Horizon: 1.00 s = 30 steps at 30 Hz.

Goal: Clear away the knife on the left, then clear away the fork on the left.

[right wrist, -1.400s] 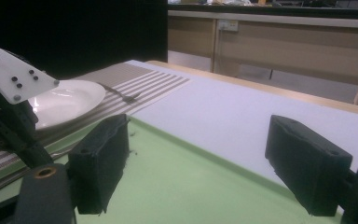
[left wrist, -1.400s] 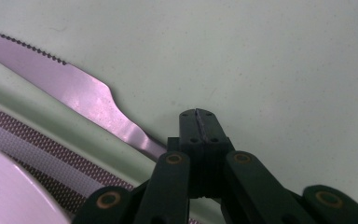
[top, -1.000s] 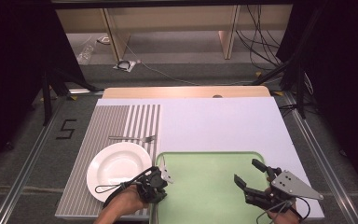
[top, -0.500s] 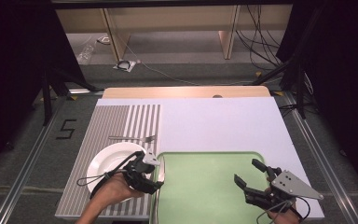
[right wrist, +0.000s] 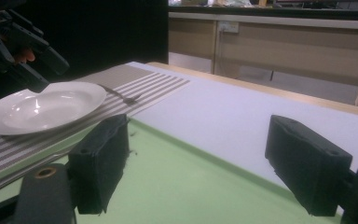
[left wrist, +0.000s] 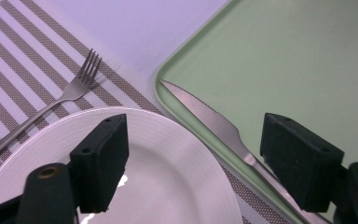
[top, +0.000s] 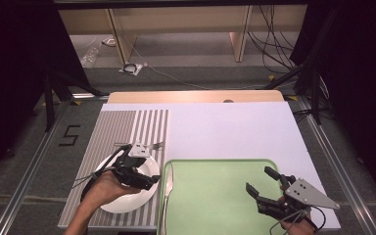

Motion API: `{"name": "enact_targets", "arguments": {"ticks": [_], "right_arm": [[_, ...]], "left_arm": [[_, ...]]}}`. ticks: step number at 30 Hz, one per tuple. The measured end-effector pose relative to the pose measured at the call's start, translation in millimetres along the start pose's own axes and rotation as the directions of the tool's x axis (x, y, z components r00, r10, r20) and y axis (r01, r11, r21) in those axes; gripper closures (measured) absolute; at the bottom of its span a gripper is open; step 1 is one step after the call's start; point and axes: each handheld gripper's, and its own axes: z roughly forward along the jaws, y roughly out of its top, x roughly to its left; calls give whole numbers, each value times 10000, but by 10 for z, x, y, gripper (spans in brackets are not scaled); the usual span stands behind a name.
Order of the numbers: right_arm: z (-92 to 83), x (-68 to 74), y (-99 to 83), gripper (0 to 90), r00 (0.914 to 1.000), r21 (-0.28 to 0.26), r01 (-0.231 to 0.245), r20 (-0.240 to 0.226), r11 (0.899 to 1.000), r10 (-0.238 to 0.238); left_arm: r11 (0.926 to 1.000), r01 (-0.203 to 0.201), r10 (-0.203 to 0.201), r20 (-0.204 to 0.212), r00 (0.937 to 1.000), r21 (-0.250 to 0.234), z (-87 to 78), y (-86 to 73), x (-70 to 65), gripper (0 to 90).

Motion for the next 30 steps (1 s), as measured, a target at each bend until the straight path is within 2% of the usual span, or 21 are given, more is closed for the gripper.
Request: {"name": "enact_targets", "arguments": {"ticks": [7,12,17,26,28,30], "right_arm": [[3,-16,-8,222,10000,-28,-54,8,10000,54],[3,-21,-10,223,10000,-36,-47,18,10000,47],[4,-9,-7,222,10000,6,-69,4,10000,69],[26,9,4,222,10000,10,1,-75,10000,-1],[31,6,-2,222,10000,39,23,-95,10000,-22],[28,1,-2,222,10000,84,-77,-63,9999,77]], "left_arm": [[9992,331,-339,-339,9989,-242,-39,-17,140,213],[9964,619,-656,-652,9957,-571,-89,-38,242,214],[9954,783,-829,-868,9928,-559,-67,-83,288,212],[9941,918,-976,-1062,9895,-585,-78,-131,353,207],[9920,1048,-1118,-1053,9881,-697,-79,-130,368,206],[9923,1026,-1100,-1113,9877,-697,-83,-126,393,205]]}}
